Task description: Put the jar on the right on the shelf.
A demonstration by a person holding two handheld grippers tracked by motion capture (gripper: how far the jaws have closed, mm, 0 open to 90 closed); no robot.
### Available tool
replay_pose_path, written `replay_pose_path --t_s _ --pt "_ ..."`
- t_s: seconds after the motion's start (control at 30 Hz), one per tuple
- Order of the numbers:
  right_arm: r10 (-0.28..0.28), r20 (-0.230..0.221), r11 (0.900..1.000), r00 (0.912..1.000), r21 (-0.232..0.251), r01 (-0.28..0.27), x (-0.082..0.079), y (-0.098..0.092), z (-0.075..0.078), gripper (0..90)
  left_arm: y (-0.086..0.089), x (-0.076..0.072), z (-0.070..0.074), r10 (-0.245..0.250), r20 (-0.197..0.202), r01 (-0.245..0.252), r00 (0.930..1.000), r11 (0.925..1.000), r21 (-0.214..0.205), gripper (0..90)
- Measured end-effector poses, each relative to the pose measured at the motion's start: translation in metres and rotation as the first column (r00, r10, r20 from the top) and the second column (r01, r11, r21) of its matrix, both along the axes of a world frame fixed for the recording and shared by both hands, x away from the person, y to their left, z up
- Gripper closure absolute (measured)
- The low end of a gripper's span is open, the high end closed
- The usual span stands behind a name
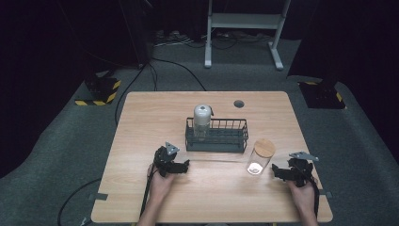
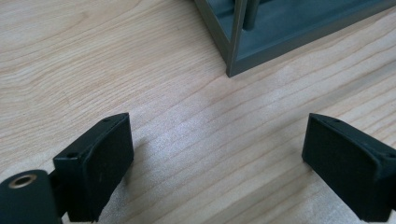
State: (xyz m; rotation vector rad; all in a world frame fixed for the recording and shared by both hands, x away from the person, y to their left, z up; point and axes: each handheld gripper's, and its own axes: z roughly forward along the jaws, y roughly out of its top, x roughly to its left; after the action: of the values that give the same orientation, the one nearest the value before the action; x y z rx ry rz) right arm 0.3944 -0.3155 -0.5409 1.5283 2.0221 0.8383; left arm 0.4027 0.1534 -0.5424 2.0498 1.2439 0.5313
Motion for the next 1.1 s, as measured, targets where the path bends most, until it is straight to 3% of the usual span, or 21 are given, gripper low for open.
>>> replay_pose_path --t_s 0.17,0.3,0.43,0.6,0.77,1.1 --pt "0.037 0.003 0.9993 0.9993 0.008 -0.037 0.001 -0.004 0.001 2.0 0.0 0.0 0.0 -0.002 0.0 0.002 1.0 1.0 0.002 8.0" --pt "0.092 0.0 0.9922 0.9958 0.084 -0.092 -0.003 -0.008 0.004 3.2 0.0 0.0 0.0 -0.002 0.0 0.002 1.0 1.0 0.002 7.8" --pt "0.114 0.009 0.9879 0.9934 0.105 -0.114 -0.011 -0.007 0.007 3.4 0.0 0.0 0.0 -0.003 -0.001 0.003 1.0 1.0 0.0 7.7" --pt "0.145 0.038 0.9825 0.9887 0.112 -0.149 -0.023 -0.004 0.011 3.5 0.0 0.0 0.0 -0.003 -0.002 0.003 1.0 1.0 0.002 7.6" --pt "0.19 0.053 0.9774 0.9803 0.083 -0.194 -0.038 0.003 0.012 3.5 0.0 0.0 0.0 -0.003 -0.002 0.003 1.0 1.0 0.002 7.4" --pt "0.255 0.068 0.9596 0.9644 0.103 -0.261 -0.054 0.016 0.011 3.9 0.0 0.0 0.0 -0.003 -0.002 0.003 1.0 1.0 0.002 7.4"
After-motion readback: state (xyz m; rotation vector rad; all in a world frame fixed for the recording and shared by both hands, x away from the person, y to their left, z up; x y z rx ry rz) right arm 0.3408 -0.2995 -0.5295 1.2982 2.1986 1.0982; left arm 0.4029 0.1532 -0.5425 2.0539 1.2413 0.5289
